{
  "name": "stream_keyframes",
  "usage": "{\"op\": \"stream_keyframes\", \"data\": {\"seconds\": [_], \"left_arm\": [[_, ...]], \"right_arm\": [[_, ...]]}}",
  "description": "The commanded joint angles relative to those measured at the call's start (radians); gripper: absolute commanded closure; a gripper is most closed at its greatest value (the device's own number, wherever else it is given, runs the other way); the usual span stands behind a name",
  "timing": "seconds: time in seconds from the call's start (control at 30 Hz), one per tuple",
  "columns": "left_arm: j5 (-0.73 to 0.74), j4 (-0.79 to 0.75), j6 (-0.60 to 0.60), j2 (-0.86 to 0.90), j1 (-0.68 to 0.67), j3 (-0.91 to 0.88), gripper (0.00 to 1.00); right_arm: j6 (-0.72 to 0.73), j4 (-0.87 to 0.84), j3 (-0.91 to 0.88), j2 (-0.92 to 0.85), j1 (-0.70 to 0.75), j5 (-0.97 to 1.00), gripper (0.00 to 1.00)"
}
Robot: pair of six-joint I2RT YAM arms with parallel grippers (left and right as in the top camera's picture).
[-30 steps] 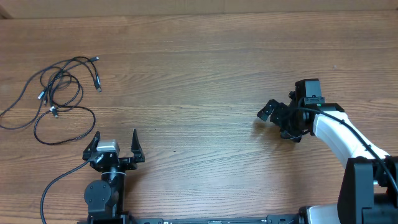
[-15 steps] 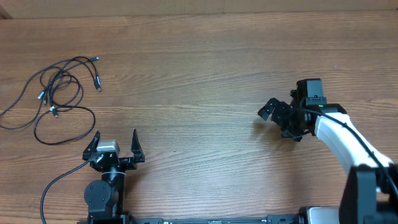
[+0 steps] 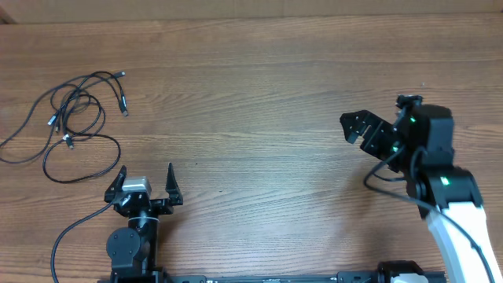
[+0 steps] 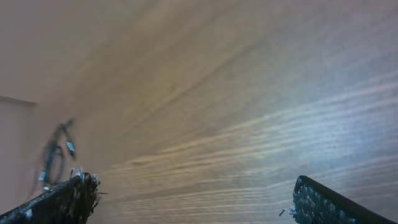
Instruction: Untangle cables
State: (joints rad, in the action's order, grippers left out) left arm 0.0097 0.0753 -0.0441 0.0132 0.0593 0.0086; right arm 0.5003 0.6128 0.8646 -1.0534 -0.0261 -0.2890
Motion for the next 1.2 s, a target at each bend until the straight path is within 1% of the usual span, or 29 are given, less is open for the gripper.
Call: {"op": "stream_keyframes", "data": {"seconds": [0.0, 0.13, 0.37, 0.87, 1.0, 1.17], "left_arm": [[-0.017, 0.000, 0.023, -0.010, 0.008, -0.004, 0.00], [-0.017, 0.000, 0.023, -0.010, 0.008, -0.004, 0.01], [-0.017, 0.000, 0.022, -0.010, 0.008, -0.004, 0.01], [-0.017, 0.000, 0.023, -0.010, 0.008, -0.004, 0.00], [-0.017, 0.000, 0.023, -0.010, 0.008, -0.004, 0.00], [-0.017, 0.000, 0.023, -0.010, 0.008, -0.004, 0.00]], "right_arm": [[0.000, -0.004, 0.006, 0.140, 0.002, -0.003, 0.00], [0.000, -0.004, 0.006, 0.230, 0.002, -0.003, 0.00], [0.000, 0.003, 0.006, 0.251, 0.002, -0.003, 0.00], [0.000, 0.032, 0.004, 0.480, 0.002, -0.003, 0.00], [0.000, 0.033, 0.002, 0.536, -0.006, -0.003, 0.00], [0.000, 0.033, -0.035, 0.620, -0.051, -0.003, 0.00]]}}
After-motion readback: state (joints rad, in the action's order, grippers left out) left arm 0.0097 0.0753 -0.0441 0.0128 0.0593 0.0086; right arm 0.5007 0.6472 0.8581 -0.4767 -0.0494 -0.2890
